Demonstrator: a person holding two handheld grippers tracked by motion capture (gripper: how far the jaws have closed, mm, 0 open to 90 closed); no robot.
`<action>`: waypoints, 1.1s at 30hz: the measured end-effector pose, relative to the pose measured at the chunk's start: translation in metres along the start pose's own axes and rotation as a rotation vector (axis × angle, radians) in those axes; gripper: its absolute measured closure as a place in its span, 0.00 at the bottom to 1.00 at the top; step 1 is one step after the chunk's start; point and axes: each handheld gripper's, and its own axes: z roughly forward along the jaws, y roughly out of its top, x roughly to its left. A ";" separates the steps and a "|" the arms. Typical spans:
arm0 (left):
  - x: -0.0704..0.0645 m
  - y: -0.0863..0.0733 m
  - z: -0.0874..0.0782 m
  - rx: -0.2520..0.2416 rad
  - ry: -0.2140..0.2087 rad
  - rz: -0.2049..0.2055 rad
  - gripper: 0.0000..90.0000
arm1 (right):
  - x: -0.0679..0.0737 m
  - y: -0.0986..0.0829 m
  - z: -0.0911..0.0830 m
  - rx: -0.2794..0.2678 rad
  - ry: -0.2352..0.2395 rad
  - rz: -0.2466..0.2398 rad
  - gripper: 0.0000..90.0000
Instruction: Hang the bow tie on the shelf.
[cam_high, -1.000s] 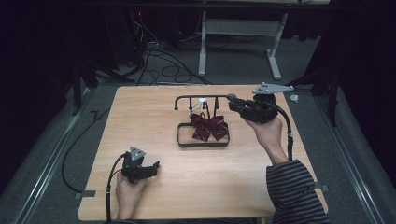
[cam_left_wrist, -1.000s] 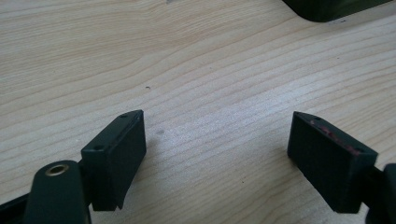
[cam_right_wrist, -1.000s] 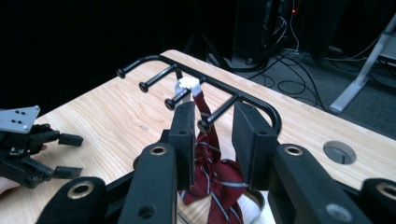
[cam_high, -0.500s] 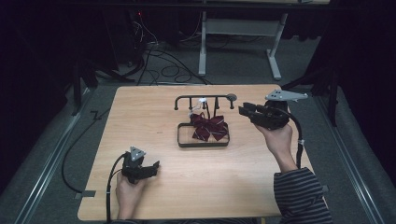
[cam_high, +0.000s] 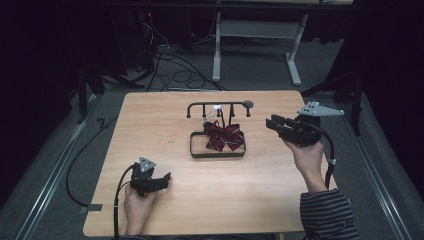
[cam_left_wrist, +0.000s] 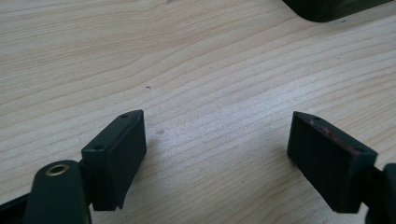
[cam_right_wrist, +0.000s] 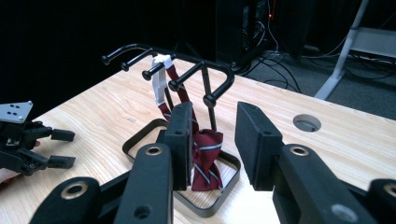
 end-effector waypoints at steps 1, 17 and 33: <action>0.000 0.000 0.000 0.000 0.000 0.000 0.22 | -0.001 -0.002 -0.001 -0.002 -0.001 0.000 0.76; 0.000 0.000 0.000 0.001 0.002 0.001 0.22 | -0.017 -0.038 -0.023 -0.022 -0.042 0.072 0.73; 0.000 0.000 0.000 0.000 0.002 0.000 0.22 | -0.029 -0.073 -0.041 -0.029 -0.098 0.122 0.73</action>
